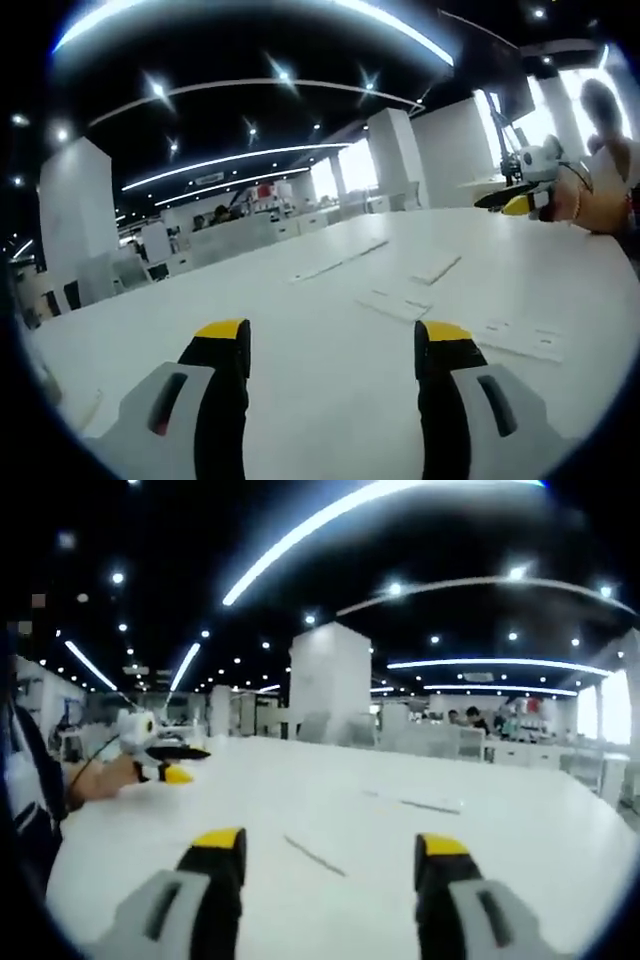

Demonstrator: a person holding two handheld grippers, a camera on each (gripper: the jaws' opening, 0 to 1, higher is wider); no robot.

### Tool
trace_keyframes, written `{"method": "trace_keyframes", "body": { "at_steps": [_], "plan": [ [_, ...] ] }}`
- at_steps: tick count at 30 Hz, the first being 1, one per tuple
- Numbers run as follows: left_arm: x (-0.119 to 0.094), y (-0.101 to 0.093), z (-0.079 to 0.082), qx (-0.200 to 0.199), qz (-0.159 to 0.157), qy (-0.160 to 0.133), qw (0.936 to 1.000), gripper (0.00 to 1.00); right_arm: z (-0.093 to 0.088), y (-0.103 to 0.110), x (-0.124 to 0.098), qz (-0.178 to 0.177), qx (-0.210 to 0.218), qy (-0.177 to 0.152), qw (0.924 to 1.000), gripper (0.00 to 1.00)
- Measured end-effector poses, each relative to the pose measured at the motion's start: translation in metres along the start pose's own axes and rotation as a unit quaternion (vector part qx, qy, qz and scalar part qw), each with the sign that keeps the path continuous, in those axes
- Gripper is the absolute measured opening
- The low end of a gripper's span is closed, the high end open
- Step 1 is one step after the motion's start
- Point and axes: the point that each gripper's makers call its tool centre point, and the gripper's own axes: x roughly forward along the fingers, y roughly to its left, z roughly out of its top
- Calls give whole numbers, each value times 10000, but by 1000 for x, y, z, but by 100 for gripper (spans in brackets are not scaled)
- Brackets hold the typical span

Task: Locate the socket holder cover, grip the socket holder cover, clip it into the socket holder slot.

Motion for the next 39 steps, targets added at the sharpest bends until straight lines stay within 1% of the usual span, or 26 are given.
{"method": "trace_keyframes", "body": {
  "at_steps": [3,7,9,12,15,19,21,24,26,28,31,32,33,34,35,39],
  "plan": [
    [-1,-2,5,57,43,-115,9999,67,-6,-1,1,-79,-144,126,9998,69],
    [0,-8,20,115,91,-374,9992,70,-8,-1,2,-87,-236,188,9995,69],
    [0,-9,23,145,100,-389,9991,71,-7,0,1,-93,-251,171,9995,69],
    [2,-13,31,-28,73,-417,9991,72,-7,2,1,-44,-320,188,9993,69],
    [4,-17,39,-88,44,-431,9990,79,-7,5,2,34,-344,214,9992,69],
    [4,-22,52,-104,79,-448,9989,79,-6,7,2,96,-364,216,9991,69],
    [6,-25,58,-138,47,-460,9988,80,-3,9,1,160,-287,131,9994,69],
    [8,-35,65,-62,-32,-356,9993,81,2,14,2,266,-168,-55,9995,69],
    [8,-41,66,-91,-90,-335,9994,82,2,17,3,289,-185,-54,9994,69],
    [7,-47,65,-164,-139,-302,9993,82,1,19,3,303,-234,-42,9993,69],
    [6,-55,61,-186,-278,-165,9993,82,1,21,2,328,-268,-39,9991,68],
    [6,-65,57,-175,-551,11,9983,82,2,22,2,334,-263,-42,9991,68],
    [5,-69,54,-183,-655,164,9975,82,3,22,2,338,-258,-59,9991,68],
    [6,-71,53,-169,-717,276,9969,81,3,23,1,345,-256,-76,9990,68],
    [7,-71,55,-137,-731,326,9967,81,4,23,1,343,-251,-87,9991,68],
    [9,-72,56,121,-835,734,9937,80,6,22,-1,303,-243,-126,9992,68]
  ]
}}
